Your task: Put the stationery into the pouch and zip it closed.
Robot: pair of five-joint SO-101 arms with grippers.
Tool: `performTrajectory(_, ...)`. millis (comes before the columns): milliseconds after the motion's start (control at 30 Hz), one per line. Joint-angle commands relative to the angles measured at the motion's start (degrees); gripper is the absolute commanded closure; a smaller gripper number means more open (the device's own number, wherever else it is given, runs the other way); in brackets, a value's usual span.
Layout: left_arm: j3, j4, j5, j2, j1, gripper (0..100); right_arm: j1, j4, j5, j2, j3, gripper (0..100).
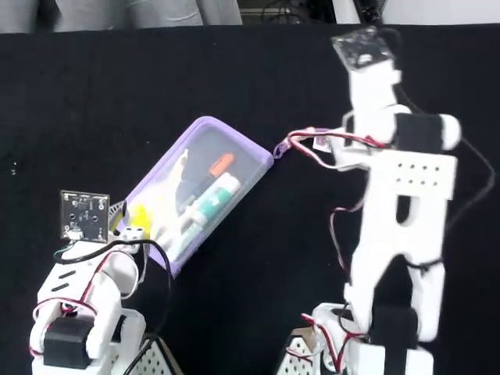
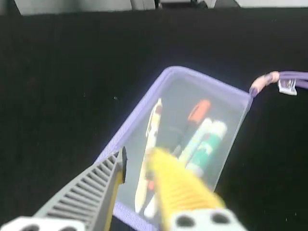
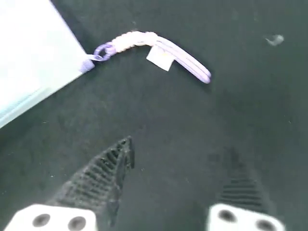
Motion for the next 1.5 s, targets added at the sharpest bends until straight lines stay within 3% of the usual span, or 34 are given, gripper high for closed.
performTrajectory(0, -0.31, 1.41, -0.62, 0.0, -0.57, 95, 5.36, 1.76, -0.09, -5.67, -0.22, 98.9)
performTrajectory(267, 8.92, -2.46, -0.62, -0.09, -0.57, 96, 13.19, 4.92, -0.18, -17.89, 3.3, 98.7)
performTrajectory(467, 14.37, -2.99, -0.62, -0.09, -0.66, 96, 17.49, -3.69, 0.18, -32.66, 22.99, 98.7)
performTrajectory(600, 17.01, -2.99, -0.62, -0.09, -0.84, 96, 17.14, -9.76, 0.26, -43.56, 39.6, 98.7)
performTrajectory(767, 20.09, -2.99, -0.26, -0.09, -6.73, 96, 17.49, -15.56, 0.09, -54.29, 54.46, 98.7)
performTrajectory(1200, 27.47, -3.25, -0.53, -0.09, -9.27, 96, 17.67, -21.27, -0.18, -74.51, 74.86, 98.6)
performTrajectory(1467, 30.11, -3.87, -0.26, 0.0, -9.27, 96, 28.57, -18.81, -0.26, -92.26, 83.3, 98.6)
